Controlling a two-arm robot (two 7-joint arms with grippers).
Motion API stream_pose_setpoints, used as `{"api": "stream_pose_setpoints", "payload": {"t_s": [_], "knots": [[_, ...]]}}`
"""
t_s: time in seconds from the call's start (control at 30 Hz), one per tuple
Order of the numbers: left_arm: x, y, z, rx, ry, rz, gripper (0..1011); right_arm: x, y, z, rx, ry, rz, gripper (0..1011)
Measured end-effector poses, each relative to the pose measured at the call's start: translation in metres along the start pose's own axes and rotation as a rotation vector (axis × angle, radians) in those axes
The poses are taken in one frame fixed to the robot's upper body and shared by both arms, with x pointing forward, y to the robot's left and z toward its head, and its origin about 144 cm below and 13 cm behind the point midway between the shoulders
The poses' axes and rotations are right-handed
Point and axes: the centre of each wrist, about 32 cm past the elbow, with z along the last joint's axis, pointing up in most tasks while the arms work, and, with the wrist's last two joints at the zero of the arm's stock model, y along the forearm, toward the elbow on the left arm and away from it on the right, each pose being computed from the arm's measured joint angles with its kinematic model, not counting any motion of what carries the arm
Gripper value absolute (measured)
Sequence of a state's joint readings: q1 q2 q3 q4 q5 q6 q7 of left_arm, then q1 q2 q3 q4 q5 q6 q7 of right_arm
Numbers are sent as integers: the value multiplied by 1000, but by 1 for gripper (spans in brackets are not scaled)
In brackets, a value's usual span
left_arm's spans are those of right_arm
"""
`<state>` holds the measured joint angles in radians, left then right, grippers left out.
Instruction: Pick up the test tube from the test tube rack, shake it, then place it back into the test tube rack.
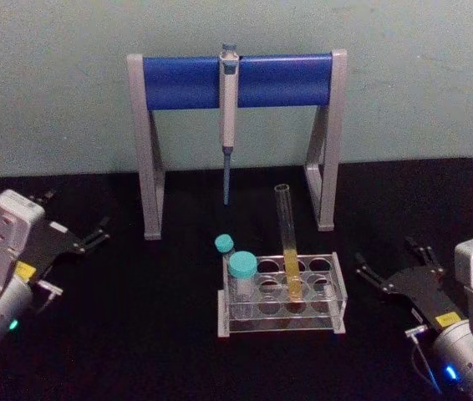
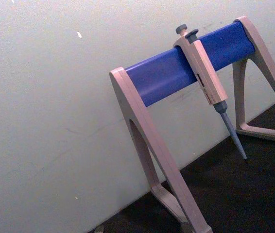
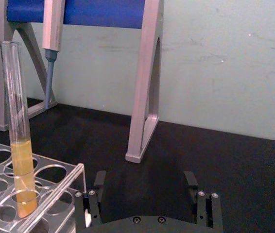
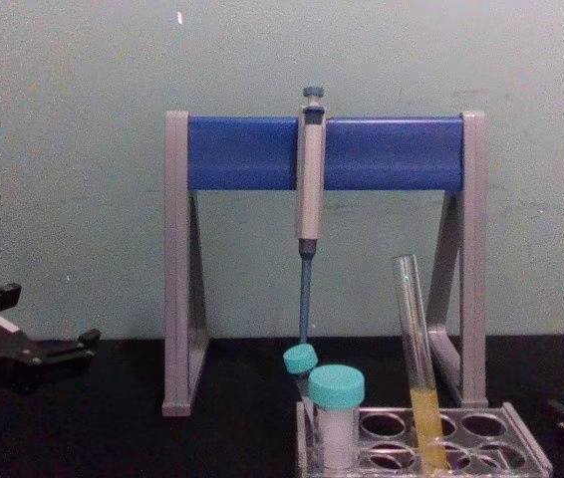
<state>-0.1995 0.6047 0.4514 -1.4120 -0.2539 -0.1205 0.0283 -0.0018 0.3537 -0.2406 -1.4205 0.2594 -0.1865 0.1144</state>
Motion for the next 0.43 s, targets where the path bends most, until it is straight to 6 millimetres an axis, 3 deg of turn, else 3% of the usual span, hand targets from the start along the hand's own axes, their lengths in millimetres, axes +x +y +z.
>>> {"api": "stream_pose_setpoints", "payload": {"t_s": [0.43], "knots": [[0,0,0,0,0,0,1010,0,0,0,0,0,0,1000]]}}
